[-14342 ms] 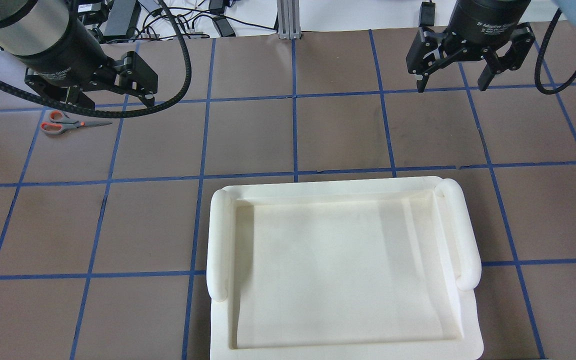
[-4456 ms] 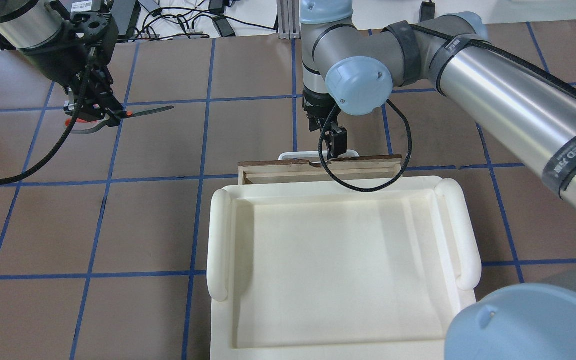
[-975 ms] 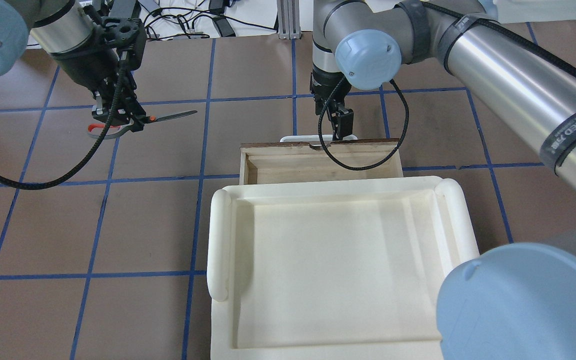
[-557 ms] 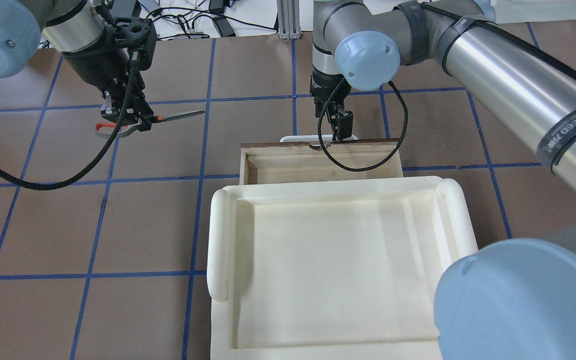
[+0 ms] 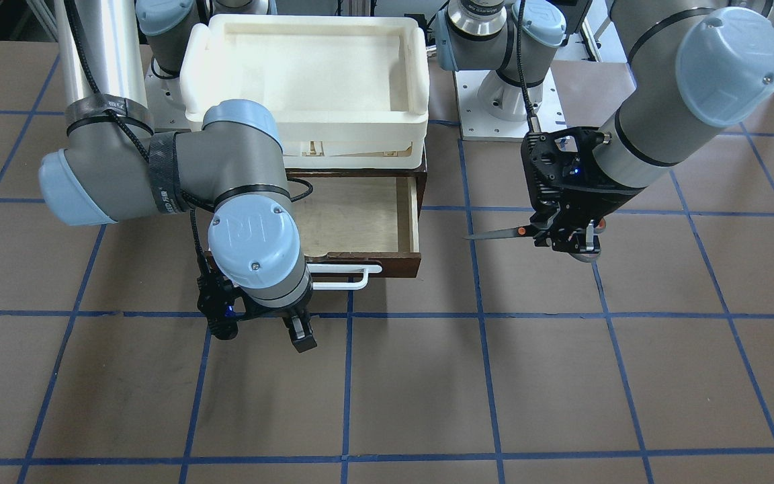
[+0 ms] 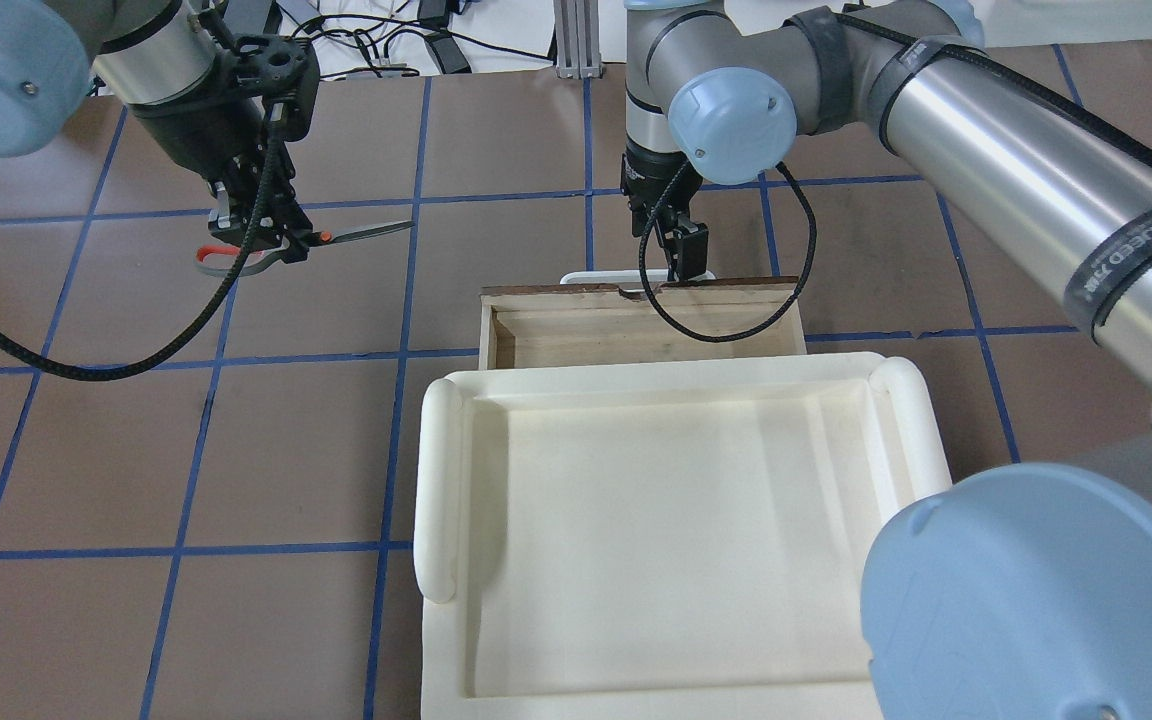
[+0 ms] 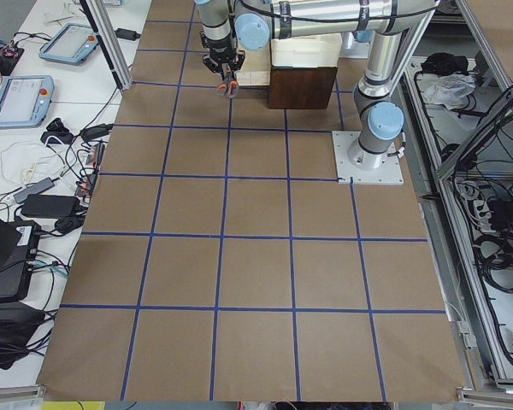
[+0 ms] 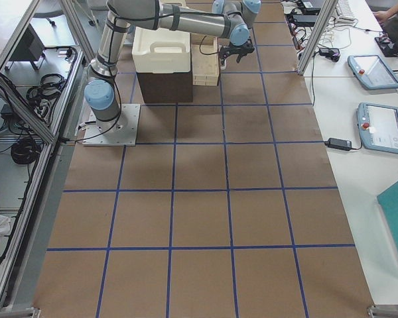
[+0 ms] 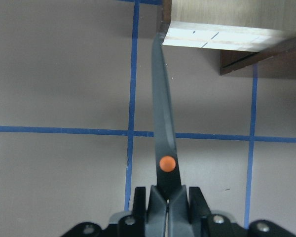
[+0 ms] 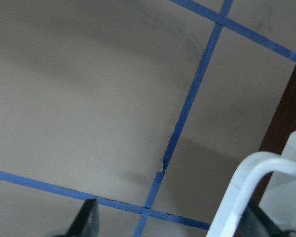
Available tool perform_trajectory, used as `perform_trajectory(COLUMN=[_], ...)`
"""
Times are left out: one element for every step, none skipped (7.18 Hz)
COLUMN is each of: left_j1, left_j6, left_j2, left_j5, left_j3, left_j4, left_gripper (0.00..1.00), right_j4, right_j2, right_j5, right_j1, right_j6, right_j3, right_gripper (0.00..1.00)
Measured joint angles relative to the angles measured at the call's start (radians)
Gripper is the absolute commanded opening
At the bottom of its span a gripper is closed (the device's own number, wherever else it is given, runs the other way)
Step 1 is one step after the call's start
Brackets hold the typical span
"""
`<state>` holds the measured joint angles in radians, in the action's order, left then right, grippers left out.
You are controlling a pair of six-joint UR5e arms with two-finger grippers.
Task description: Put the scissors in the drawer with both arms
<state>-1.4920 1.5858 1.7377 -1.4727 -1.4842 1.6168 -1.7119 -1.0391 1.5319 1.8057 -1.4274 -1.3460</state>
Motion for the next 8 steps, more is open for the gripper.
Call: perform_trajectory(left_j1=[0.000, 0.000, -0.001, -0.002, -0.004, -0.007, -0.008, -0.009], left_j6=[0.000, -0.001, -0.001, -0.001, -0.002, -0.012, -0.031, -0.042], left_j2=[0.000, -0.001, 0.000, 0.000, -0.001, -0.001, -0.001, -0.001], left_j5=[0.000, 0.000, -0.001, -0.001, 0.000, 0.000, 0.001, 0.003], left_j3=[0.000, -0.001, -0.001, -0.002, -0.002, -0.001, 0.000, 0.000], left_j4=[0.000, 0.000, 0.000, 0.000, 0.000, 0.000, 0.000, 0.000], left_gripper=[0.00, 0.00, 0.00, 0.00, 0.00, 0.00, 0.00, 0.00], right_j4=[-0.015, -0.034, -0.052, -0.066, -0.078, -0.085, -0.087, -0.088], right_j2=[0.002, 0.005, 0.010, 0.015, 0.018, 0.021, 0.026, 0.032], right_j5=[0.003, 0.004, 0.005, 0.005, 0.005, 0.005, 0.005, 0.005], right_j1=[-0.001, -0.002, -0.003, -0.004, -0.005, -0.008, -0.010, -0.010], right_j6=[0.020, 0.033, 0.043, 0.051, 0.059, 0.068, 0.074, 0.079], right_j3=[0.000, 0.001, 0.001, 0.001, 0.002, 0.007, 0.017, 0.027], right_gripper=[1.00, 1.00, 1.00, 1.00, 1.00, 1.00, 1.00, 1.00])
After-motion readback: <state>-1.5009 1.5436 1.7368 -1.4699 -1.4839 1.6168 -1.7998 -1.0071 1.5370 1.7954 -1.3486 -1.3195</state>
